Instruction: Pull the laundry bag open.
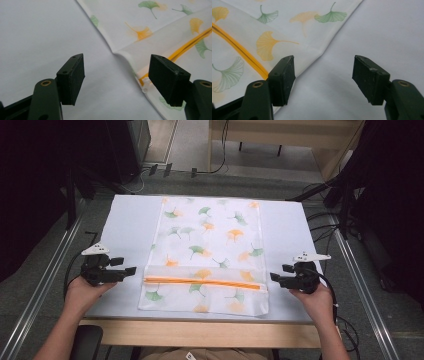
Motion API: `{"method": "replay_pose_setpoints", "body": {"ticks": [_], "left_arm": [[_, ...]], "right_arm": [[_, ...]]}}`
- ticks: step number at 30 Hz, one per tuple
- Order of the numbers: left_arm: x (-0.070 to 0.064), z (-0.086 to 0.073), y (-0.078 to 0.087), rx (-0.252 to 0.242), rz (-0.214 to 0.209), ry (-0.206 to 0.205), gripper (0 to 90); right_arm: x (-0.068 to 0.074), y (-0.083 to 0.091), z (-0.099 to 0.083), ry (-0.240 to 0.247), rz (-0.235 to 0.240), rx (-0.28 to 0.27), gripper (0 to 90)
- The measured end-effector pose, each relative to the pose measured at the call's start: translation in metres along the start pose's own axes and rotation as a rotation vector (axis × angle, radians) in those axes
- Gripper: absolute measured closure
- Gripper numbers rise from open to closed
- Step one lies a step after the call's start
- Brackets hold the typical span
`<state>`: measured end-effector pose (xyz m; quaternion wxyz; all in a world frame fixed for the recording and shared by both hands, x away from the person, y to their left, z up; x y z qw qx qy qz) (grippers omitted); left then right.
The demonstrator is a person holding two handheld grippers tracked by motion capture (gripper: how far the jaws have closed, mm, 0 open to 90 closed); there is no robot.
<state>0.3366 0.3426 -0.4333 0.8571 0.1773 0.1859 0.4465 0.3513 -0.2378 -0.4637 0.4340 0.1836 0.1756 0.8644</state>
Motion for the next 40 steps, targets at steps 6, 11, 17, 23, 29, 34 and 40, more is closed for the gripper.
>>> {"method": "replay_pose_setpoints", "body": {"ticks": [6, 11, 17, 23, 29, 34, 40], "left_arm": [[0.007, -0.002, 0.001, -0.011, 0.029, 0.003, 28.8], [0.012, -0.004, 0.001, -0.011, 0.056, 0.005, 27.9], [0.017, -0.007, -0.001, 0.009, 0.091, 0.012, 26.4], [0.017, -0.008, -0.003, 0.018, 0.084, 0.009, 26.2], [0.016, -0.010, -0.005, 0.039, 0.087, -0.001, 25.9], [0.016, -0.010, -0.005, 0.039, 0.090, -0.002, 25.7], [0.017, -0.010, -0.007, 0.039, 0.106, 0.020, 22.6]], "right_arm": [[-0.010, 0.003, -0.002, 0.022, -0.039, -0.035, 30.0], [-0.019, 0.003, -0.007, 0.025, -0.064, -0.045, 27.6], [-0.029, 0.004, -0.011, -0.010, -0.059, -0.024, 21.6], [-0.030, 0.003, -0.013, -0.013, -0.071, -0.013, 21.7], [-0.031, 0.002, -0.014, -0.015, -0.076, 0.000, 21.8], [-0.030, 0.001, -0.015, -0.013, -0.071, 0.010, 22.0], [-0.030, 0.000, -0.015, -0.015, -0.069, 0.022, 22.0]]}}
Point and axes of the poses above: each handheld gripper's, and its own axes: y roughly backward along the jaws, z roughly out of its top, x roughly to its left, the point moved 2 cm from there along -y, roughly forward along the jaws, and after that the axes turned 15 degrees about -x, right-handed, at the moved point
